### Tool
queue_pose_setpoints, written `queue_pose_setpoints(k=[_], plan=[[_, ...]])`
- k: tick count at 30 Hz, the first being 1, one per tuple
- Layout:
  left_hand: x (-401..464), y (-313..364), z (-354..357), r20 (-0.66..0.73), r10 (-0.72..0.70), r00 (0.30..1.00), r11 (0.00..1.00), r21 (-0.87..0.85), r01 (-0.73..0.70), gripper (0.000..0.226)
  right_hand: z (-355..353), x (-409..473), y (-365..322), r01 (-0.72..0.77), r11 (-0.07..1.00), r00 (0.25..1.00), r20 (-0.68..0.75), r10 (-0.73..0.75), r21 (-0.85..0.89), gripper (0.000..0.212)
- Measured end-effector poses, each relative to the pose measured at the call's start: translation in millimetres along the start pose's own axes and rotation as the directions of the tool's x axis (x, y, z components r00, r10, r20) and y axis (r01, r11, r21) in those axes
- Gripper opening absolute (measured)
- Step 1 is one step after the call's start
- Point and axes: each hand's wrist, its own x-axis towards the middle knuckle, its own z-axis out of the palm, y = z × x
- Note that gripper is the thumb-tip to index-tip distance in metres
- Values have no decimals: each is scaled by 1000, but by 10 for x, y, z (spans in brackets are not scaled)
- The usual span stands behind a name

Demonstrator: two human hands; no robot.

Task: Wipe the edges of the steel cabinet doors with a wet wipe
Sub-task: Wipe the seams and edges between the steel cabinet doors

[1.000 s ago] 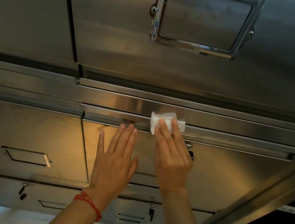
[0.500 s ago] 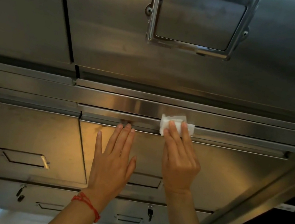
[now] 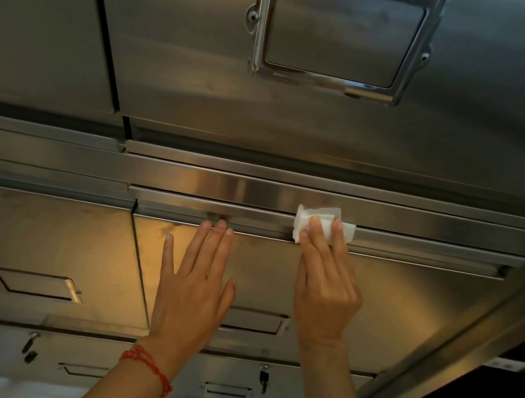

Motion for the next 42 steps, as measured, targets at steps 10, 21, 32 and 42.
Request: queue_pose_setpoints(k=[10,21,32,42], plan=[[9,-5,27,-8,-1,1000,1000,4,1,58,-24,55,25,115,993,993,17,-115,13,23],[8,4,71,-40,-10,999,1000,0,11,57,19,84,-53,125,991,992,7,-126,43,17],[10,6,60,-34,-11,999,1000,12,11,58,37,67,-43,126,990,992,12,-127,58,25],[6,-21,59,-31,-7,999,1000,18,7,58,-40,25,132,14,1000,1000,-12,-14,12,29]])
